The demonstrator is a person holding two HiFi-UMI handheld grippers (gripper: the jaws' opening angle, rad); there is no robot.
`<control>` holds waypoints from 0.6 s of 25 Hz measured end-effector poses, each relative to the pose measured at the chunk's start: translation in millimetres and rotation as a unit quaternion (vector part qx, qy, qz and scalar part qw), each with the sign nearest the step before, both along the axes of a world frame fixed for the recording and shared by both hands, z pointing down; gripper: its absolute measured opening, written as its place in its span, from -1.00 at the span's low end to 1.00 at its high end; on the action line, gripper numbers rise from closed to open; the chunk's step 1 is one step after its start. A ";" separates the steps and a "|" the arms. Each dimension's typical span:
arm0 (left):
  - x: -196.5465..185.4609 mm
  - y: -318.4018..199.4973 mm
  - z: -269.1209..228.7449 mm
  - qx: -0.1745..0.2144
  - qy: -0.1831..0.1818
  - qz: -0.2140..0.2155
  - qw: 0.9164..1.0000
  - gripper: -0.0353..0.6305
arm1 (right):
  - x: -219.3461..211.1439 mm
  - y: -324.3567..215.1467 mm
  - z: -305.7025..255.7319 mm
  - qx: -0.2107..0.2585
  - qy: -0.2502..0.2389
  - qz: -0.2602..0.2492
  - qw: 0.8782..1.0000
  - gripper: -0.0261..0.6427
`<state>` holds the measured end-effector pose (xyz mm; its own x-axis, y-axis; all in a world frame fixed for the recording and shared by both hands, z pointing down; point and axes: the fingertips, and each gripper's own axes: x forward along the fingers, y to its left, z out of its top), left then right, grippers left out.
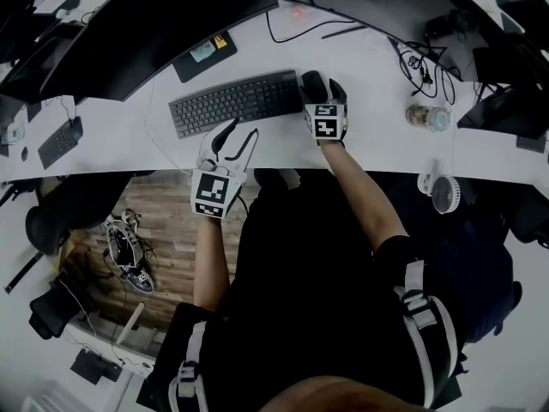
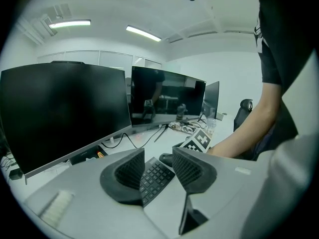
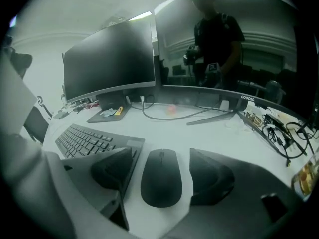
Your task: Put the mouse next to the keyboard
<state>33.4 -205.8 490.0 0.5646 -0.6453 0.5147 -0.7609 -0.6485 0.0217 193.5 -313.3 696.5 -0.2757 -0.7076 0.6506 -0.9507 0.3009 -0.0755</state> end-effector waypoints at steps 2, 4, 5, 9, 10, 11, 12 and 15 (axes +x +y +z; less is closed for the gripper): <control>0.8 5.2 -2.9 0.005 0.001 0.004 1.000 -0.37 | 0.2 4.3 -9.4 0.005 -0.002 -0.003 1.000 0.15; 2.1 10.2 -5.4 0.010 0.004 0.006 1.000 -0.37 | 0.8 9.6 -16.4 0.010 -0.001 -0.012 1.000 0.08; 2.9 11.8 -6.4 0.013 0.006 0.007 1.000 -0.40 | 1.6 11.8 -19.5 0.013 -0.001 -0.016 1.000 0.04; 0.5 17.4 -9.9 0.021 0.012 0.007 1.000 -0.41 | 4.7 21.3 -35.1 0.034 0.007 -0.031 0.999 -0.20; -1.8 19.5 -11.2 0.023 0.014 0.005 1.000 -0.41 | 4.4 24.2 -40.0 0.041 0.011 -0.033 0.999 -0.29; -4.0 22.0 -12.5 0.023 0.015 0.003 1.000 -0.41 | 4.4 27.1 -44.7 0.048 0.016 -0.036 0.998 -0.40; -5.7 24.3 -13.3 0.024 0.017 0.003 1.000 -0.41 | 5.2 29.6 -49.0 0.055 0.021 -0.037 0.998 -0.43; -8.8 31.3 -13.1 0.022 0.018 0.013 1.000 -0.41 | 10.6 35.9 -60.7 0.069 0.030 -0.030 0.997 -0.51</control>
<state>24.6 -174.4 477.0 0.5989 -0.6518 0.4653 -0.7434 -0.6685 0.0205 204.2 -277.4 635.8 -0.2840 -0.7753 0.5642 -0.9323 0.3608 0.0265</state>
